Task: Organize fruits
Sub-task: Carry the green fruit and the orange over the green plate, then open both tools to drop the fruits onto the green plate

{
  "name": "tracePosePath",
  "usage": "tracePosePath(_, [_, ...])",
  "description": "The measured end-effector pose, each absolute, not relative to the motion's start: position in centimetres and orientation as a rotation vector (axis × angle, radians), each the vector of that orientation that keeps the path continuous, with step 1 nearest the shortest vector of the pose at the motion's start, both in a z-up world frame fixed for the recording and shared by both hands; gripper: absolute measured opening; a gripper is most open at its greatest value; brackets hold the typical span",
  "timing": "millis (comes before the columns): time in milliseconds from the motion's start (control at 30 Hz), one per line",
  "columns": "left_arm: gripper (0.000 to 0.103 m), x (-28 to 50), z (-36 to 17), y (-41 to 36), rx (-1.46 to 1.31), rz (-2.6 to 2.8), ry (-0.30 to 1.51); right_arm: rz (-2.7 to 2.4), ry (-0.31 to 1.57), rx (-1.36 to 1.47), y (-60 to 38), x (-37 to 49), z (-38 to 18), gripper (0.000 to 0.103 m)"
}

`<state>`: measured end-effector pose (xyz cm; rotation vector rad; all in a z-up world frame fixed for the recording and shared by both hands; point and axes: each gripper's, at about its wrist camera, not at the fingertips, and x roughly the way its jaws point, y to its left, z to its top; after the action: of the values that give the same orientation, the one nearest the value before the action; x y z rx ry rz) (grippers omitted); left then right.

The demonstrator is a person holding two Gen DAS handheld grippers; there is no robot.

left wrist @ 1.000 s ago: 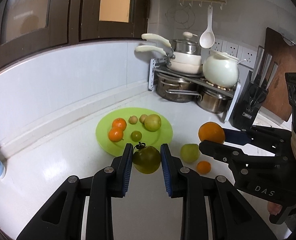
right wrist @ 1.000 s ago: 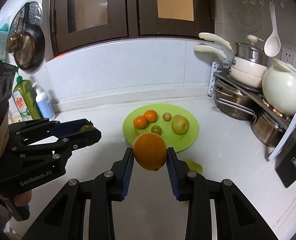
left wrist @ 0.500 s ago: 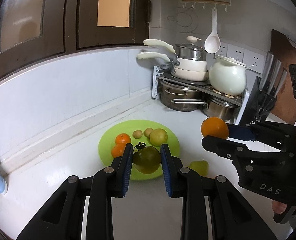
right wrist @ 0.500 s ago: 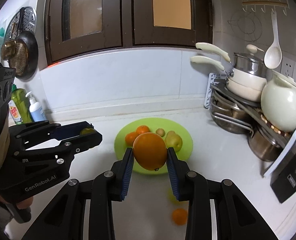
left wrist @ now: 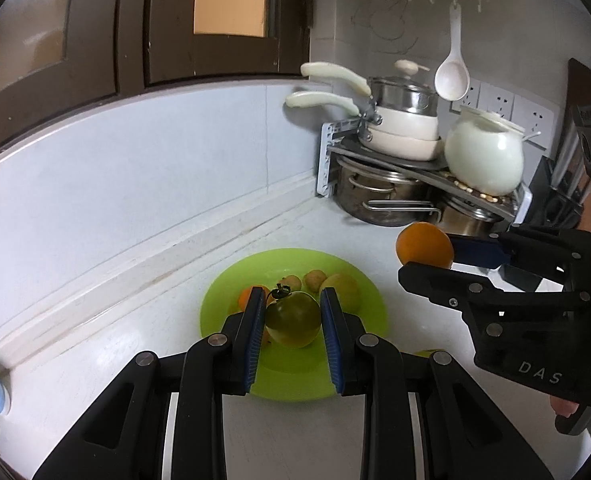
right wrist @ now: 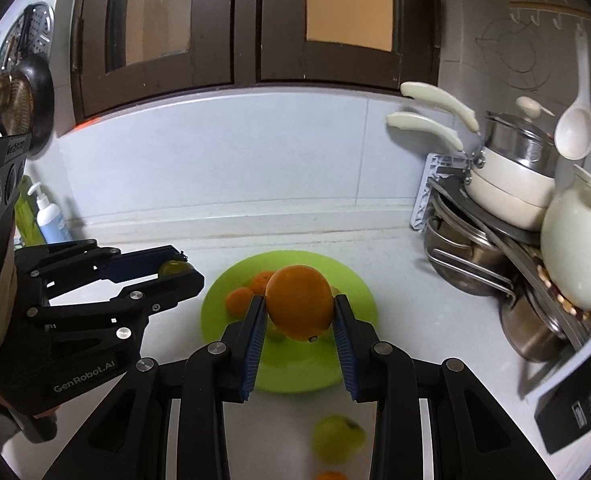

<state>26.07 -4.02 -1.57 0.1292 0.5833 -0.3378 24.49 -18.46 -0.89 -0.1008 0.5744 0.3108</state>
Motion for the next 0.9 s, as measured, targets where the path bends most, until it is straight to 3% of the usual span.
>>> tracePosePath(900, [0.029,34.5,-6.5,-4.0,0.147,-0.342,0.716,0.407,0.746,-0.144,-16.9,34.8,-6.5,0.034])
